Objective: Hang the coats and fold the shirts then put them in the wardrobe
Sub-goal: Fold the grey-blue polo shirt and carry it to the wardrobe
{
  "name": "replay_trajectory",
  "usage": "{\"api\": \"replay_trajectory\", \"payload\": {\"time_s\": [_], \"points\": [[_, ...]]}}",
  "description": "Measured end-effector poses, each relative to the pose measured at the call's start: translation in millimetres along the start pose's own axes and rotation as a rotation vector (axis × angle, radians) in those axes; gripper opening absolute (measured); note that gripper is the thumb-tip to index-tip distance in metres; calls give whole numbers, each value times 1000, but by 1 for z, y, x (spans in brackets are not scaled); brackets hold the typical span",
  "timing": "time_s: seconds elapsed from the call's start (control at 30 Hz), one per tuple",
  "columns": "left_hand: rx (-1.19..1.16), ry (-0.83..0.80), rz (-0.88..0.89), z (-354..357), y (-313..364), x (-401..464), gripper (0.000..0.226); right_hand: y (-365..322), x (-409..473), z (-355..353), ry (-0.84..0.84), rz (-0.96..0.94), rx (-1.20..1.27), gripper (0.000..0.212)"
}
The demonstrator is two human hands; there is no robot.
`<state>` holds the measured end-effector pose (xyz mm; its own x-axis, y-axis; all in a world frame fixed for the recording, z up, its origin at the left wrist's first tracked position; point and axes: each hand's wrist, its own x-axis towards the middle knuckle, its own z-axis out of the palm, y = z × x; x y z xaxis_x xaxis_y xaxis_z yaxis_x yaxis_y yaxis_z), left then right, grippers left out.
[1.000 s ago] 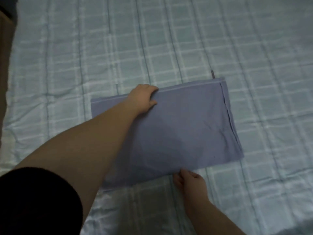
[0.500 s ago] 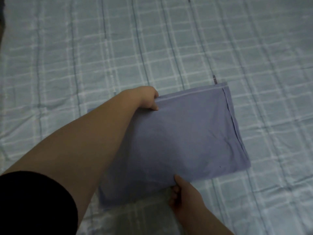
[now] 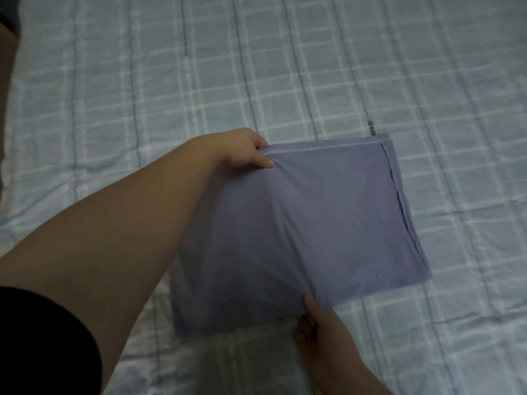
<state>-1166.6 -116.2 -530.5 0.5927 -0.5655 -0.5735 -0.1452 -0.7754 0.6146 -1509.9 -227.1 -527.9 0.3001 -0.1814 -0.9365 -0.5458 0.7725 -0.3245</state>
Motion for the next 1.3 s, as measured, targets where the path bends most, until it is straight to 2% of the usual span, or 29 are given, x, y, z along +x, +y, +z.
{"api": "replay_trajectory", "payload": {"time_s": [0.03,0.13,0.27,0.3,0.43,0.6,0.7,0.83,0.93,1.13,1.2,1.3], "points": [[-61,7,-7,-3,2,-6,20,-4,-7,0,-21,-45,-30,8],[-273,34,4,-9,8,-26,16,-14,-20,-7,-88,-180,-39,23],[-518,77,20,-16,20,-63,54,-29,-42,-15,-158,-236,126,47],[-557,94,32,-16,24,-73,57,-34,-49,-19,-184,-258,146,49],[-715,242,75,-5,37,-123,32,-53,-78,-40,-212,-359,27,34],[-826,438,141,23,54,-205,55,-78,-116,-69,-218,-465,-91,21],[-863,546,137,47,60,-257,50,-87,-131,-86,-233,-524,-179,21],[-873,678,121,84,63,-319,55,-97,-151,-100,-203,-632,-269,17],[-880,764,96,110,59,-351,47,-104,-166,-99,-234,-687,-329,26],[-1037,765,-94,119,31,-344,27,-130,-143,-47,-212,-649,-411,13],[-1075,767,-177,109,16,-321,26,-144,-116,-18,-178,-579,-431,8],[-1176,725,-306,91,-11,-271,10,-170,-62,37,-119,-413,-482,6]]}}
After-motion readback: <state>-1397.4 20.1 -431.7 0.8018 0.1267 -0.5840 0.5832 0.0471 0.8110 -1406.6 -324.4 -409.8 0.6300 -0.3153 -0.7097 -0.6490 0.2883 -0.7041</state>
